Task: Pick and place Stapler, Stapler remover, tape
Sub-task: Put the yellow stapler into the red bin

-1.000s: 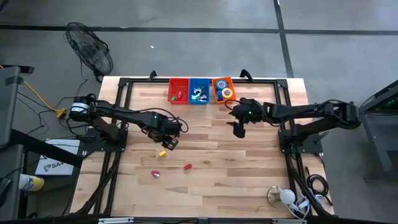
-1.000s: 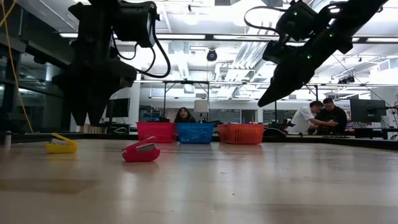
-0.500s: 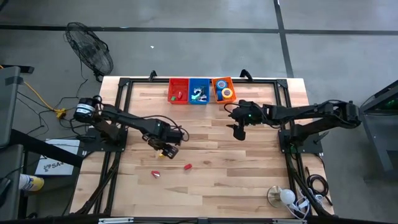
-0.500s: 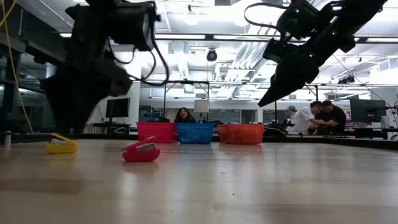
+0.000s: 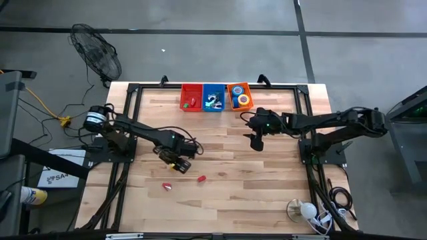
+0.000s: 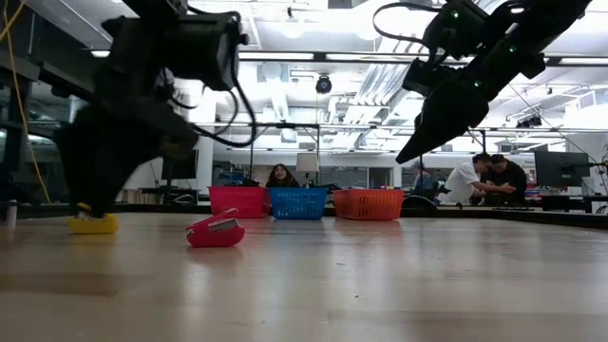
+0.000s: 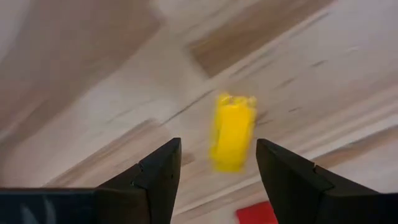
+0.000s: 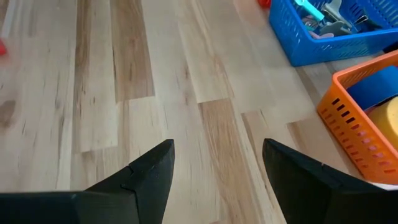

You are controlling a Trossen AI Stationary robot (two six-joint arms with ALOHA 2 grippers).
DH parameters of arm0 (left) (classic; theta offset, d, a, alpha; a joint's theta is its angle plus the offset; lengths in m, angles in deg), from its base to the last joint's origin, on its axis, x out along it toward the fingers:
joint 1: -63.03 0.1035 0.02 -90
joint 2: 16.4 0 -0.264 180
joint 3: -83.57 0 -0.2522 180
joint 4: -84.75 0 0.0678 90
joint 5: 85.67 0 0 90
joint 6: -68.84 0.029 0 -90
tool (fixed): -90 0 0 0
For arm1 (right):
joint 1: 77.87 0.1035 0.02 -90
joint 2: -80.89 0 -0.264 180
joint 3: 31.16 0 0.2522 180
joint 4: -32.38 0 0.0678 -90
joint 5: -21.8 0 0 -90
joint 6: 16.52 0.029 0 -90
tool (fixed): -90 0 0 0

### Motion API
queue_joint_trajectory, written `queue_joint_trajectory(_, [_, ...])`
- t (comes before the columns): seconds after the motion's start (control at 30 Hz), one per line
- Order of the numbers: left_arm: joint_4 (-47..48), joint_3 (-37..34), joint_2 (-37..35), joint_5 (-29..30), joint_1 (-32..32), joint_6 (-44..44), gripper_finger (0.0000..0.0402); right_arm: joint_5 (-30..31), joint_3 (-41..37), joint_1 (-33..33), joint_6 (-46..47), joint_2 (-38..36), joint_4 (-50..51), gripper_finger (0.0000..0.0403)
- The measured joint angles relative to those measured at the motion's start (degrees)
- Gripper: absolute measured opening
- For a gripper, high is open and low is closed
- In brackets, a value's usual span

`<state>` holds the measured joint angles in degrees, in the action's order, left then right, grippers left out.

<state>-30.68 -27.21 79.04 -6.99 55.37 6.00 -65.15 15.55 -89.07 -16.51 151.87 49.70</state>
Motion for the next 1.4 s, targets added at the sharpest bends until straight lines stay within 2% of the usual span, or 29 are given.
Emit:
queue_joint_trajectory(0.4, [-1.12,0.11,1.12,-2.40,0.02,1.07,0.0196,0.20,0.00,0.00,0.00,0.00,0.52,0.0236])
queue_joint_trajectory(0.73, [-1.23,0.09,1.12,-2.87,0.02,1.06,0.0112,0.19,0.00,0.00,0.00,0.00,0.52,0.0236])
queue_joint_trajectory(1.0, [-1.23,0.09,1.12,-2.82,0.02,1.06,0.0067,0.19,0.00,0.00,0.00,0.00,0.51,0.0236])
queue_joint_trajectory(1.4, [-1.19,0.13,1.01,0.71,1.50,4.00,0.0068,0.19,0.00,-0.02,0.02,0.00,0.48,0.0236])
